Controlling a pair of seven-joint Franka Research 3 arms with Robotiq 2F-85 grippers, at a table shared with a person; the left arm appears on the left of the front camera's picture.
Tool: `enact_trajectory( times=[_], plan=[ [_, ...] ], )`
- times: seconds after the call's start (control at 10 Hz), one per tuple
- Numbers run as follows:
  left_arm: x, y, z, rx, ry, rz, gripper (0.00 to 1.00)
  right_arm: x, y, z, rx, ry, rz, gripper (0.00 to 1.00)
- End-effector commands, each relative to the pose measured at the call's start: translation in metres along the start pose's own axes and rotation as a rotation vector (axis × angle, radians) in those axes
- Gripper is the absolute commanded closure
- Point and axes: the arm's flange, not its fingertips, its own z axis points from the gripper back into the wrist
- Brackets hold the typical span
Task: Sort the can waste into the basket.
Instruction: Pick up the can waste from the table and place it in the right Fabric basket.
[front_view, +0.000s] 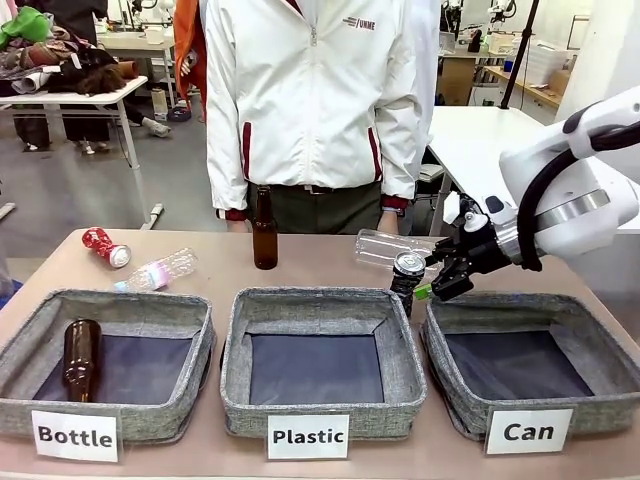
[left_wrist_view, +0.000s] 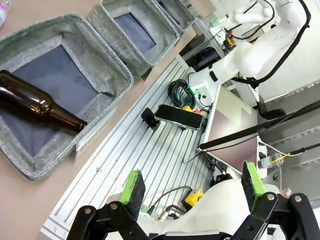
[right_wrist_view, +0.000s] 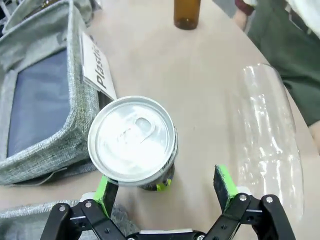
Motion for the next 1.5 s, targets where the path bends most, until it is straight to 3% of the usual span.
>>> enact_trajectory(
  times=[0.0,0.3,0.4,0.5,0.6,0.7,1.0,1.1,1.4],
  plan=[
    [0.001,-0.003,0.000,-0.018,-0.020,0.005,0.00,0.002,-0.005,-0.013,0.023,-0.060,0.049,0.00],
    [0.001,-0.003,0.000,-0.018,-0.020,0.005,0.00,0.006,-0.008,-0.025,0.043,-0.081,0.041,0.00],
    [0.001,-0.003,0.000,-0.018,-0.020,0.005,0.00,0.006,-0.009,-0.025,0.051,-0.102,0.038,0.15],
    [0.001,-0.003,0.000,-0.018,-0.020,0.005,0.00,0.005,-0.009,-0.025,0.057,-0.103,0.025,0.60],
    [0.001,-0.003,0.000,-0.018,-0.020,0.005,0.00,0.004,-0.008,-0.025,0.062,-0.112,0.024,0.75],
    [0.001,-0.003,0.000,-0.018,-0.020,0.005,0.00,0.003,-0.007,-0.023,0.069,-0.121,0.025,1.00],
    [0.001,-0.003,0.000,-0.018,-0.020,0.005,0.00,0.006,0.004,-0.002,0.125,-0.181,0.047,0.97],
    [0.001,-0.003,0.000,-0.018,-0.020,0.005,0.00,0.017,0.026,0.034,0.187,-0.232,0.086,1.00],
    [0.001,-0.003,0.000,-0.018,-0.020,0.005,0.00,0.039,0.133,0.186,0.203,-0.173,0.109,1.00]
  ],
)
